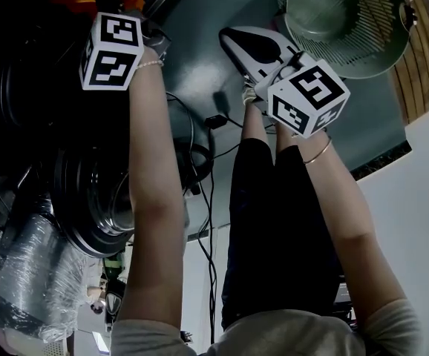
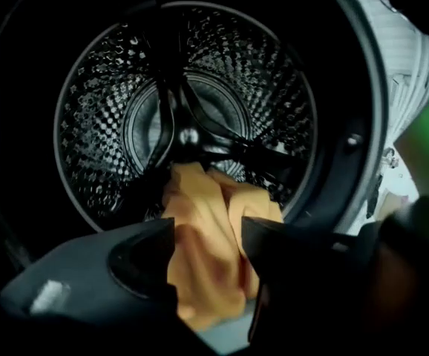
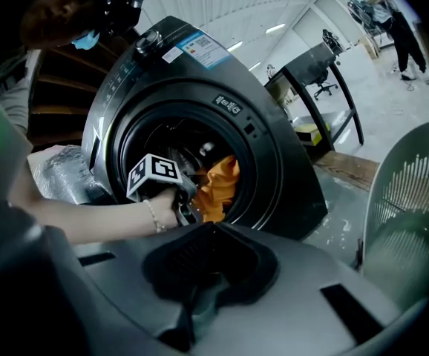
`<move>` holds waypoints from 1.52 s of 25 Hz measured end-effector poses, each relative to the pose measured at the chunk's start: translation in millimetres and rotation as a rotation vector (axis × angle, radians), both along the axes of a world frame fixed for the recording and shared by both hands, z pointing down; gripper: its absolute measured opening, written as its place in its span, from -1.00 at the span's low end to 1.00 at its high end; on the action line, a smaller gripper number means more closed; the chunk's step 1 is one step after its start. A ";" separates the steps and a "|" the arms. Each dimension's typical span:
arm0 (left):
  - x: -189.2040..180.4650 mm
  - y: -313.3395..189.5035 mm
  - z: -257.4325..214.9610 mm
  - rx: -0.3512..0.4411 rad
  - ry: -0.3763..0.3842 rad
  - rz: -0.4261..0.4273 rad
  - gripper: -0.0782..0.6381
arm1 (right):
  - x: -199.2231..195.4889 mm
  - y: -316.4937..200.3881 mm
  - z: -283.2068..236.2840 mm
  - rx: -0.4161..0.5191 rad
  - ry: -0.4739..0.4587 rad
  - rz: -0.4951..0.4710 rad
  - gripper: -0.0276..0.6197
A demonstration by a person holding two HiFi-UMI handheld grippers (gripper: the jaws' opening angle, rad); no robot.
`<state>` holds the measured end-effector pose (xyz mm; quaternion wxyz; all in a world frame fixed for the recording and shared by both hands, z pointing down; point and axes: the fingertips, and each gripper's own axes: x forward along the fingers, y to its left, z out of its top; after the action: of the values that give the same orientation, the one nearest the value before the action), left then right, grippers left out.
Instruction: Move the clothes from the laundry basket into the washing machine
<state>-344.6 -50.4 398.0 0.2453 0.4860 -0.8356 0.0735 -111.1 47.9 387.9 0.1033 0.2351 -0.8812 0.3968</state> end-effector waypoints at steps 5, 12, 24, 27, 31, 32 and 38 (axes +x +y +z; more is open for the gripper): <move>38.8 30.4 38.6 -0.138 0.062 0.080 -0.04 | 1.0 1.1 0.3 -0.003 0.002 0.007 -0.87; 45.0 33.7 71.9 -0.292 0.048 0.079 -0.49 | 3.6 -4.6 0.8 0.000 0.001 0.027 -0.87; -13.2 -57.4 17.4 -0.041 -0.120 0.136 -0.69 | 2.4 -16.3 2.1 0.011 -0.004 0.029 -0.87; -16.6 -61.4 24.4 -0.037 -0.056 0.109 -0.63 | 0.6 -18.9 2.4 0.012 -0.005 0.025 -0.87; -9.3 -49.3 33.1 -0.064 0.021 0.085 -0.27 | -0.9 -19.6 -3.5 0.016 -0.012 0.026 -0.87; -6.8 -46.0 29.5 -0.058 0.021 0.080 -0.23 | -1.0 -20.2 -6.0 0.022 -0.008 0.026 -0.87; 33.6 -3.3 9.4 -0.053 0.094 0.107 -0.10 | 2.7 -19.5 -37.9 0.043 0.035 -0.007 -0.89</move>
<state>-311.1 -53.7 407.4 0.2930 0.5261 -0.7937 0.0857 -108.4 28.4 349.9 0.1150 0.2411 -0.8885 0.3731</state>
